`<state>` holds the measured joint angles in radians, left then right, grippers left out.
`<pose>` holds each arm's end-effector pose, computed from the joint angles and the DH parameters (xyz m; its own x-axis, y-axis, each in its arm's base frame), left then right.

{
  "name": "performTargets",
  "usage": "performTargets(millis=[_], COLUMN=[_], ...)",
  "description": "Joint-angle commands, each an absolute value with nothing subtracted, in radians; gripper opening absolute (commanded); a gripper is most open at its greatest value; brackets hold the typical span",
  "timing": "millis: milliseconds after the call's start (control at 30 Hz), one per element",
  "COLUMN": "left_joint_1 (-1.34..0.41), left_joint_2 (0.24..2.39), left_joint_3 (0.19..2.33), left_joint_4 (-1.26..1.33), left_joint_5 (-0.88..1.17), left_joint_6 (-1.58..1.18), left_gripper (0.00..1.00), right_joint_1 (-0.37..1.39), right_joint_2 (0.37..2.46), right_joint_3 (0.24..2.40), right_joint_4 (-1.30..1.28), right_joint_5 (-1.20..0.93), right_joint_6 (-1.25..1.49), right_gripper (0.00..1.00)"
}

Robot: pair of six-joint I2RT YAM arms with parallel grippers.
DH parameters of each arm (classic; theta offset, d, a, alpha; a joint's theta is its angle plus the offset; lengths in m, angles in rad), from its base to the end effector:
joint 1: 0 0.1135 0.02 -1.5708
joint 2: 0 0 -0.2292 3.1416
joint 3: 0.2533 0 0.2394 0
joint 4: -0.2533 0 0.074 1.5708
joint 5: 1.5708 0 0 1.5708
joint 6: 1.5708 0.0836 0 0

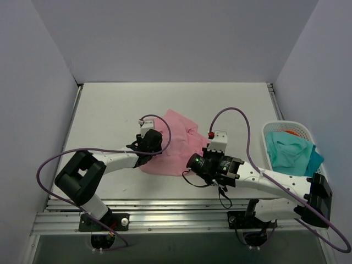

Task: Fold and stack the t-shirts
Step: Flatten the tshirt out

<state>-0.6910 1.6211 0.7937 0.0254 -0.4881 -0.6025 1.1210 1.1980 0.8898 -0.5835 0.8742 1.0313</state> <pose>0.2834 -0.1835 0.1061 -0.6330 -0.1260 -0.7639 -0.0571 0.9916 -0.1163 0.1689 0.2024 0.2145 -0.4898 0.2516 -0.8347 0.1011 0.9674 0.2323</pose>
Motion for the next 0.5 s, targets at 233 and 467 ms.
performTargets(millis=[233, 467], left_joint_1=[-0.686, -0.687], left_joint_2=[1.644, 1.647], left_joint_3=[0.805, 0.811], left_joint_4=[0.034, 0.018], left_joint_5=[-0.522, -0.534], left_joint_6=[-0.637, -0.643], left_gripper=[0.41, 0.12], right_joint_1=[1.124, 1.118], right_joint_2=[1.232, 1.236], right_joint_3=[0.882, 0.881], right_joint_4=[-0.558, -0.549], right_joint_5=[0.894, 0.893], right_joint_6=[1.012, 1.006], right_gripper=[0.00, 0.00])
